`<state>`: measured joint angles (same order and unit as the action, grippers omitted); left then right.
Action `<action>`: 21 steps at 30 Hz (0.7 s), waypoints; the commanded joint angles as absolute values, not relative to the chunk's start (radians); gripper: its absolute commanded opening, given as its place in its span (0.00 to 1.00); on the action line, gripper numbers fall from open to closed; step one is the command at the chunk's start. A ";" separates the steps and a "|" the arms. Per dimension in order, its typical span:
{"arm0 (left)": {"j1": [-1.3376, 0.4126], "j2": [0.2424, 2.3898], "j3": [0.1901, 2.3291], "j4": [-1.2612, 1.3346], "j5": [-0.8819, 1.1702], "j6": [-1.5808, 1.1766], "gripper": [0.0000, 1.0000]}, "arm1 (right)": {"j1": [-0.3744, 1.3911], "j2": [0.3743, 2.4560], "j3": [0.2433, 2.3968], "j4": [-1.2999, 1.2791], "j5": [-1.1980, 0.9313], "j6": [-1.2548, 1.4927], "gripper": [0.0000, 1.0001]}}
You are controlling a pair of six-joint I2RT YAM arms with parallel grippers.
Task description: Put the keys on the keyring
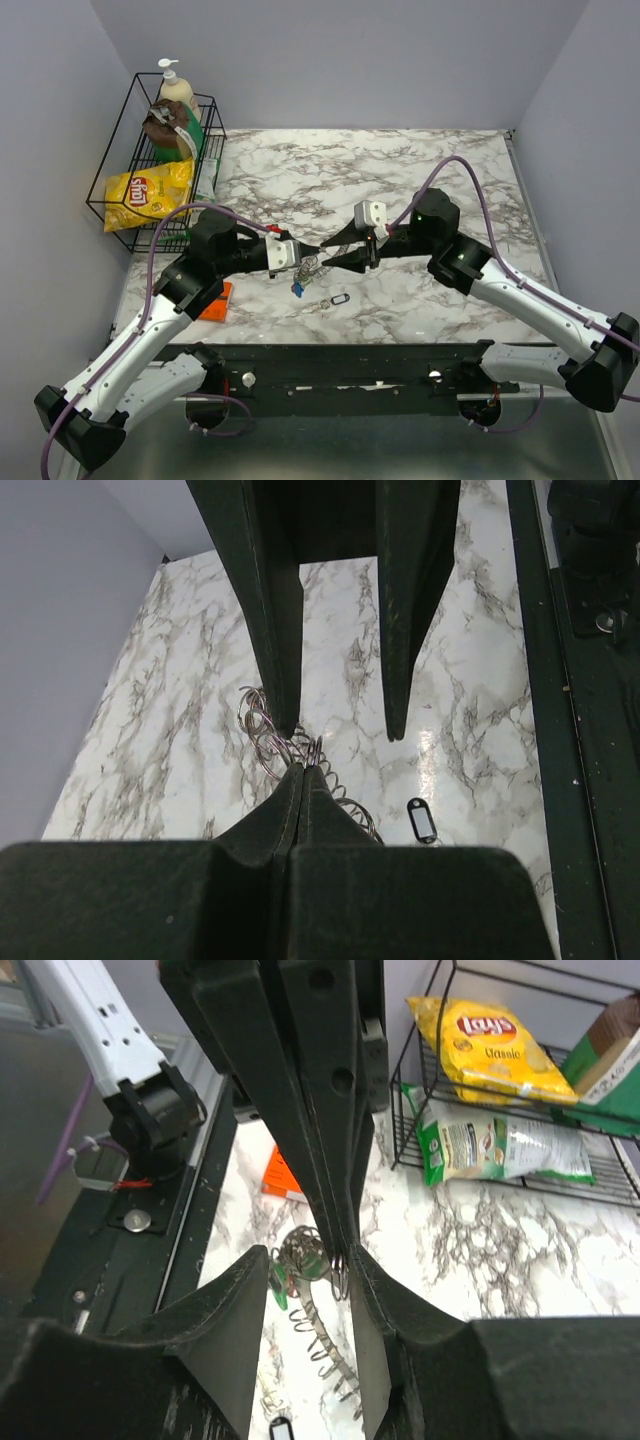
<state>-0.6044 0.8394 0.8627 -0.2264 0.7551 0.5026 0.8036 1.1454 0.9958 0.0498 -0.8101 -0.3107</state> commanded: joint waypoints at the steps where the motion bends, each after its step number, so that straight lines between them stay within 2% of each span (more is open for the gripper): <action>1: -0.611 0.831 0.911 -0.187 0.753 0.482 0.00 | 0.824 1.161 1.019 0.003 -0.712 -0.359 0.46; 6: -0.611 0.831 0.913 -0.183 0.776 0.474 0.00 | 0.828 1.158 1.014 0.003 -0.629 -0.364 0.43; 9: -0.611 0.828 0.911 -0.176 0.784 0.468 0.00 | 0.828 1.161 1.019 0.003 -0.614 -0.357 0.28; 13: -0.611 0.827 0.913 -0.173 0.793 0.466 0.00 | 0.828 1.169 1.023 0.003 -0.612 -0.345 0.03; 21: -0.611 0.816 0.902 -0.189 0.782 0.471 0.00 | 0.828 1.149 0.994 0.024 -0.617 -0.334 0.01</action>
